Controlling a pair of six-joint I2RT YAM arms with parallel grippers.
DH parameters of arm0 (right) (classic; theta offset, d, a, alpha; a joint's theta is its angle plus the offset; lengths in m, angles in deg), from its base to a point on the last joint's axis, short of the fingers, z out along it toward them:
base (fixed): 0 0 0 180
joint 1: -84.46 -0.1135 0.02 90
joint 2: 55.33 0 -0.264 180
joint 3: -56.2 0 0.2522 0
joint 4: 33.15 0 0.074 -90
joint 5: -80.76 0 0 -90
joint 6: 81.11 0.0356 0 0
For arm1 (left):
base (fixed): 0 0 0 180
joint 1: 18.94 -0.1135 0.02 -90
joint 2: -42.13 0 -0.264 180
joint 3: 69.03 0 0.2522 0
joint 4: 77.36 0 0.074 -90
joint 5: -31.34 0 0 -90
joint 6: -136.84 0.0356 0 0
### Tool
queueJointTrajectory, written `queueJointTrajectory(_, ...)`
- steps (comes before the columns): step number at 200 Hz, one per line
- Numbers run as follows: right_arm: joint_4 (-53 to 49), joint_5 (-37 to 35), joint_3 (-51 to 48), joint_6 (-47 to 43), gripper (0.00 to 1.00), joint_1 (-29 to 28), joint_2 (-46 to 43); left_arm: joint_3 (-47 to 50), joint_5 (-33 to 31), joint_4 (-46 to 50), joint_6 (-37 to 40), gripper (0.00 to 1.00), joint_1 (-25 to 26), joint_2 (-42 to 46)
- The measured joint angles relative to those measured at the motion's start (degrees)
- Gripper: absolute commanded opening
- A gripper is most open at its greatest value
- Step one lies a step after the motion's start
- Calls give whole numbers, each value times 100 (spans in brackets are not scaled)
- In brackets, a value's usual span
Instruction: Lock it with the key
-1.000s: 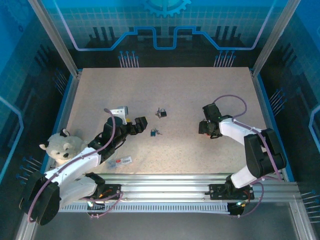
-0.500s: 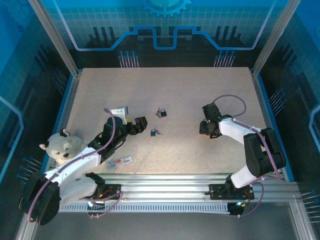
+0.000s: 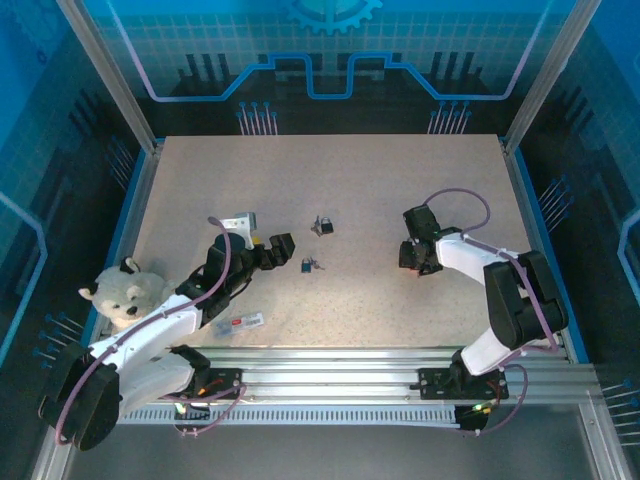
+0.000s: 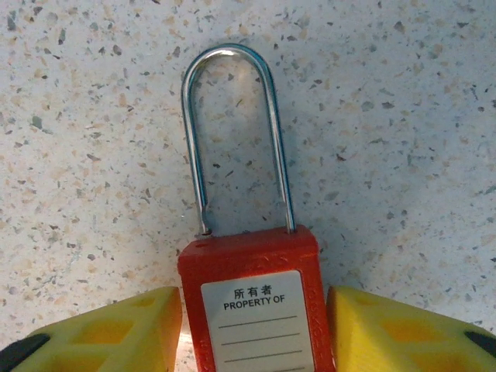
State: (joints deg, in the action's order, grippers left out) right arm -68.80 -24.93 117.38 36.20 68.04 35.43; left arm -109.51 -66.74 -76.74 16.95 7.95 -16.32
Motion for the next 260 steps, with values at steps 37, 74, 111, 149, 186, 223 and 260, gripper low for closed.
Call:
queueJointTrajectory(37,-17,24,28,2,46,0,37,0,0,0,0,99,0,0)
queueJointTrajectory(74,-37,33,72,0,44,0,76,0,0,0,0,99,0,0)
queueJointTrajectory(111,-63,33,103,2,41,0,96,0,2,0,0,99,-2,0)
queueJointTrajectory(149,-63,33,136,-4,35,0,109,0,37,0,0,99,0,0)
queueJointTrajectory(186,-66,31,142,-20,29,0,109,0,39,0,0,99,-2,0)
queueJointTrajectory(223,-57,28,138,-24,24,-4,103,0,39,0,0,99,0,0)
queueJointTrajectory(260,48,55,-70,-87,22,-111,-184,0,39,0,0,99,-2,0)
